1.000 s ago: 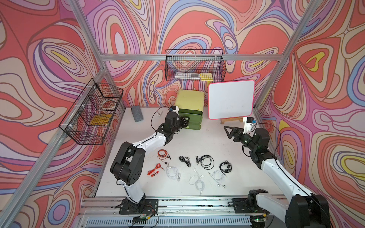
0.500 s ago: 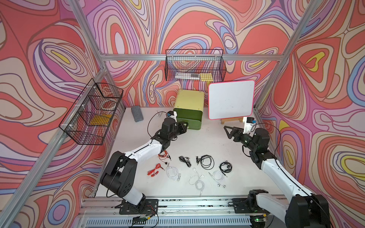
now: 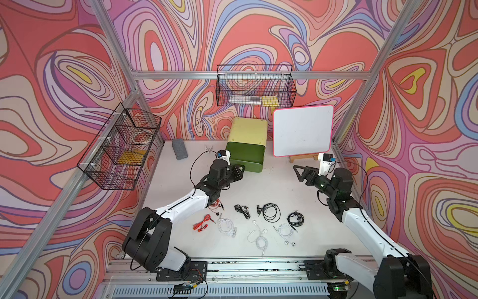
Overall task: Place the wired earphones into the drawer by color
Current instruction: Open the drawer in the storage box, then pick up the wired earphones from the center of the board.
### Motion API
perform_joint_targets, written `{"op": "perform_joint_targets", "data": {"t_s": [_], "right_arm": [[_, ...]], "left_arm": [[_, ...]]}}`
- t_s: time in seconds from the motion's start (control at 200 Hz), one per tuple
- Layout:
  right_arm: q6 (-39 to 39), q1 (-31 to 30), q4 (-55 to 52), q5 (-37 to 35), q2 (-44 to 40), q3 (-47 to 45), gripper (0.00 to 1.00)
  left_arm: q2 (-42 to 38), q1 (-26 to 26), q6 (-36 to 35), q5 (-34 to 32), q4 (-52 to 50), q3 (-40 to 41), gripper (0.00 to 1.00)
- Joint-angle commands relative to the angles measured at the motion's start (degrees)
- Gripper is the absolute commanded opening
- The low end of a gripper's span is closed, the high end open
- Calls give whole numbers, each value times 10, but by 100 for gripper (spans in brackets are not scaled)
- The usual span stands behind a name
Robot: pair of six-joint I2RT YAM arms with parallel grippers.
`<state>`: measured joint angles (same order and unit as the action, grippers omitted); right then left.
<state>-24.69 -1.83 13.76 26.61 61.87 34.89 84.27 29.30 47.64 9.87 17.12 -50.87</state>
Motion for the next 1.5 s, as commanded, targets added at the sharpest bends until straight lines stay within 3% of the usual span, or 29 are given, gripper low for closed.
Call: {"op": "perform_joint_targets", "data": {"t_s": [0.0, 0.215, 0.696, 0.876, 1.142, 1.492], "right_arm": [[4, 3, 10, -1, -11, -8, 87], [3, 3, 11, 0, -11, -8, 87], [-3, 2, 21, -6, -4, -14, 88], [-11, 3, 22, -20, 5, -15, 95], [-24, 3, 9, -25, 24, -2, 98], [-33, 3, -13, -20, 43, 12, 96]], "left_arm": [[-8, 3, -2, -11, -2, 6, 21], [-12, 3, -7, -21, -29, 3, 51], [-168, 3, -57, -127, -243, 51, 77], [-250, 3, -68, -214, -402, 59, 99], [-284, 2, -83, -300, -545, 69, 99], [-156, -6, -117, -312, -523, 70, 99]]}}
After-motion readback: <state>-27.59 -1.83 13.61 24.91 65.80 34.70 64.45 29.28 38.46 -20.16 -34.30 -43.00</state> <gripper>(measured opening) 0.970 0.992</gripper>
